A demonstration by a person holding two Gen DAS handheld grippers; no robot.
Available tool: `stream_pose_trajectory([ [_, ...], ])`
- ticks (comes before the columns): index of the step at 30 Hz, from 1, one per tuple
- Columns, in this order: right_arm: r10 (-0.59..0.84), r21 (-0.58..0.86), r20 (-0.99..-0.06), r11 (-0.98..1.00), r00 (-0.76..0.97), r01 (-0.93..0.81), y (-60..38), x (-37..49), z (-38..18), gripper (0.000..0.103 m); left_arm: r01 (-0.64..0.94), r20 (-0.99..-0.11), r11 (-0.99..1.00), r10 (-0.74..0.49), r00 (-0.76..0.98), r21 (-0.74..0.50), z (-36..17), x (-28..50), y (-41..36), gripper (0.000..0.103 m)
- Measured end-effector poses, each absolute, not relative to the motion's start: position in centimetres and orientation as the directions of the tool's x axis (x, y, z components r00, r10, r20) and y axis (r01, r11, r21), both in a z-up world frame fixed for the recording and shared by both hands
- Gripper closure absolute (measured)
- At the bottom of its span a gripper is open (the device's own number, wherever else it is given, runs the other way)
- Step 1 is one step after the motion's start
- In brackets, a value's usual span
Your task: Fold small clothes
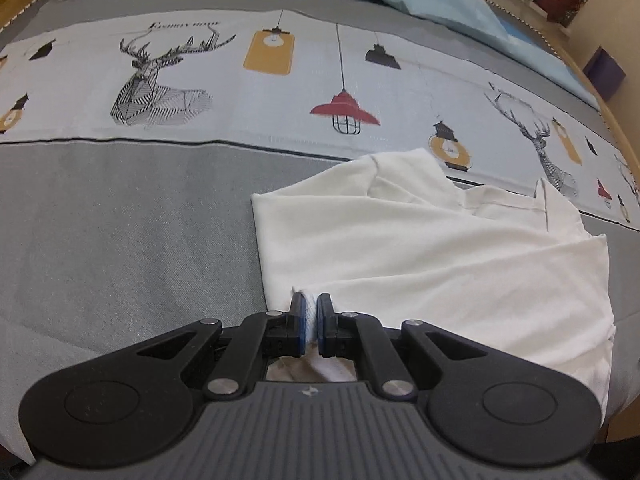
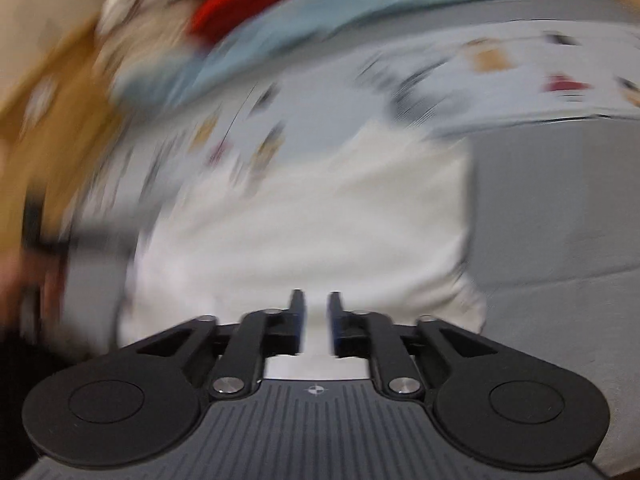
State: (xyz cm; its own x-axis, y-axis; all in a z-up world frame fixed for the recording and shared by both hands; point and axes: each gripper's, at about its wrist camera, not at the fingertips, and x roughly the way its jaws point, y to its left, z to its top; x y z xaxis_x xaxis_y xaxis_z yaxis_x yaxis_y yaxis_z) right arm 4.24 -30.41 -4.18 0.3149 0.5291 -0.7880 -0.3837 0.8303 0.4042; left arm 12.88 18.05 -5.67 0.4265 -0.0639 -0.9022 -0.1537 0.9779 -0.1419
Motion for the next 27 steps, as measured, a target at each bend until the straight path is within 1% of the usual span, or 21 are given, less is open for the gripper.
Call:
stream_pose_trajectory([
  [2, 0.537, 0.386, -0.808, 0.795, 0.245, -0.468, -28.5, 2.4, -5.0, 0.077, -0.154, -0.904, 0.978, -0.062, 0.424, -0.14, -5.8, 13.1, 17.7, 0.097],
  [4, 0.53, 0.365, -0.818, 0.78, 0.225, -0.508, -27.0, 0.8, -5.2, 0.077, -0.153, -0.903, 0.979, -0.059, 0.425, -0.135, -5.8, 13.1, 17.4, 0.097],
  [7, 0.51, 0.323, -0.826, 0.776, 0.238, -0.542, -24.3, -1.9, -5.2, 0.076, -0.154, -0.903, 0.979, -0.056, 0.425, -0.133, -5.9, 13.0, 17.4, 0.097],
  [9, 0.482, 0.277, -0.829, 0.793, 0.282, -0.542, -22.3, -3.6, -5.4, 0.075, -0.156, -0.903, 0.978, -0.059, 0.425, -0.137, -6.0, 12.9, 17.5, 0.097],
  [12, 0.404, 0.208, -0.849, 0.849, 0.341, -0.486, -19.7, -4.4, -6.3, 0.072, -0.157, -0.903, 0.978, -0.061, 0.426, -0.14, -6.1, 12.7, 17.6, 0.097],
  [15, 0.294, 0.14, -0.876, 0.913, 0.383, -0.382, -17.9, -4.8, -8.0, 0.072, -0.154, -0.899, 0.977, -0.066, 0.433, -0.146, -6.1, 12.5, 17.6, 0.097],
  [18, 0.201, 0.06, -0.884, 0.944, 0.421, -0.324, -16.6, -4.9, -9.5, 0.072, -0.154, -0.897, 0.976, -0.074, 0.436, -0.155, -6.2, 12.4, 17.6, 0.097],
  [24, 0.166, 0.025, -0.866, 0.957, 0.473, -0.291, -15.0, -5.3, -9.4, 0.069, -0.146, -0.894, 0.974, -0.092, 0.439, -0.172, -6.2, 12.3, 17.7, 0.097],
  [27, 0.139, 0.001, -0.878, 0.958, 0.458, -0.288, -14.3, -5.5, -10.1, 0.066, -0.138, -0.893, 0.974, -0.102, 0.439, -0.179, -6.2, 12.4, 17.7, 0.097],
])
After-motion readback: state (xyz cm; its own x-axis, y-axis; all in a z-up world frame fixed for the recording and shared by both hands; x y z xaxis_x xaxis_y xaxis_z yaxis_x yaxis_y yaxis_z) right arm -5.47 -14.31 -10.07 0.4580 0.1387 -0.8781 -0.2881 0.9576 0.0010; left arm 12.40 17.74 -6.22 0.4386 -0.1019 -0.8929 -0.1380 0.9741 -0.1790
